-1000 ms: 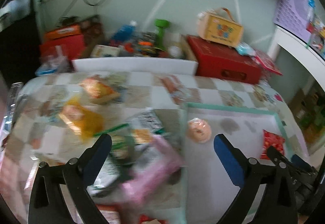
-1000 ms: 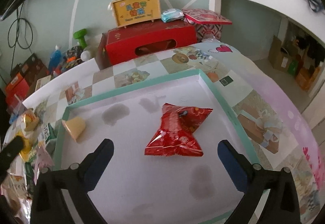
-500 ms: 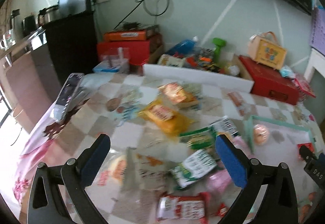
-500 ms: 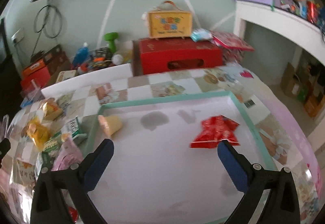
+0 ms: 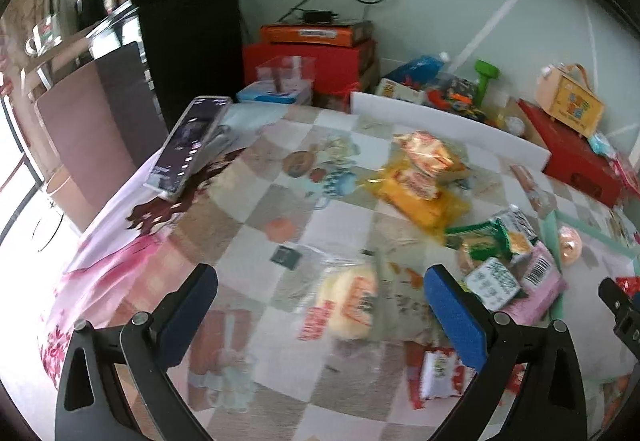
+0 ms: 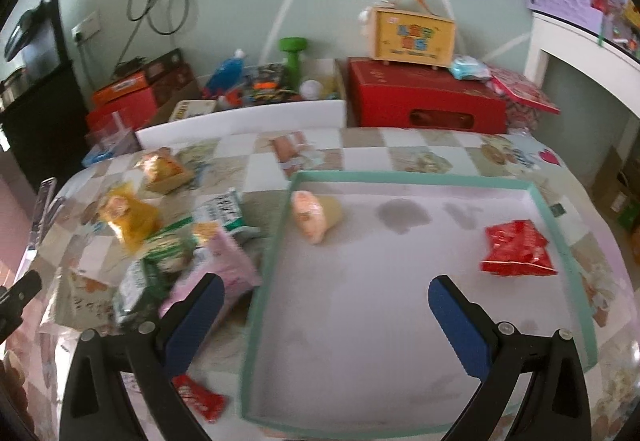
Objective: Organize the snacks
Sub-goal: 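Move the left gripper toward the white-red biscuit pack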
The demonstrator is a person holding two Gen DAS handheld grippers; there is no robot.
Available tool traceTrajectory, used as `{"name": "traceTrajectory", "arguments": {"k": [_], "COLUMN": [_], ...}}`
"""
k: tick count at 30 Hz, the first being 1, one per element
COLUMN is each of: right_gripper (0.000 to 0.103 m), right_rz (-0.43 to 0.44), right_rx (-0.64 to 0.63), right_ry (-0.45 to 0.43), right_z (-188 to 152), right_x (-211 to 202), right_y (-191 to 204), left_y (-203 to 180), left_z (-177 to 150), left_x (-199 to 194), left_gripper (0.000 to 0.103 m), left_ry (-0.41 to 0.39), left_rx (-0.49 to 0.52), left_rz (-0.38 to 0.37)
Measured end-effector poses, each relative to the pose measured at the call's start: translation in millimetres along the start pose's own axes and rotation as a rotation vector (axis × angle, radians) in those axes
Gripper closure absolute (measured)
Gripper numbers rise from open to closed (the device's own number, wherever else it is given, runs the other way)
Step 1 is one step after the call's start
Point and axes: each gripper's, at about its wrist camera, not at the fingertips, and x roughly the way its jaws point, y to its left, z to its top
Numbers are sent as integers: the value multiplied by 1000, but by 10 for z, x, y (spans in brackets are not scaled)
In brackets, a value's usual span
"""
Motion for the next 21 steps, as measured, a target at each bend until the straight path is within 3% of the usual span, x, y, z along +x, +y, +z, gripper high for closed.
{"name": "traceTrajectory", "arguments": {"k": [6, 14, 21], "right_gripper": [0, 0, 0], "right_rz": [76, 106, 121], "right_rx": [-46, -145, -192], "right_ry": [-7, 56, 124], "right_z": [-32, -256, -461], "right_x": [-72, -33, 1], "right_y": [265, 501, 561], "left_y": [165, 52, -149], "left_z": [-30, -192, -310], "left_x": [88, 309, 337], "left_gripper": [0, 0, 0], "left_ry": [48, 176, 221], "left_rx": [-41, -36, 2], "left_rz": [7, -78, -141]}}
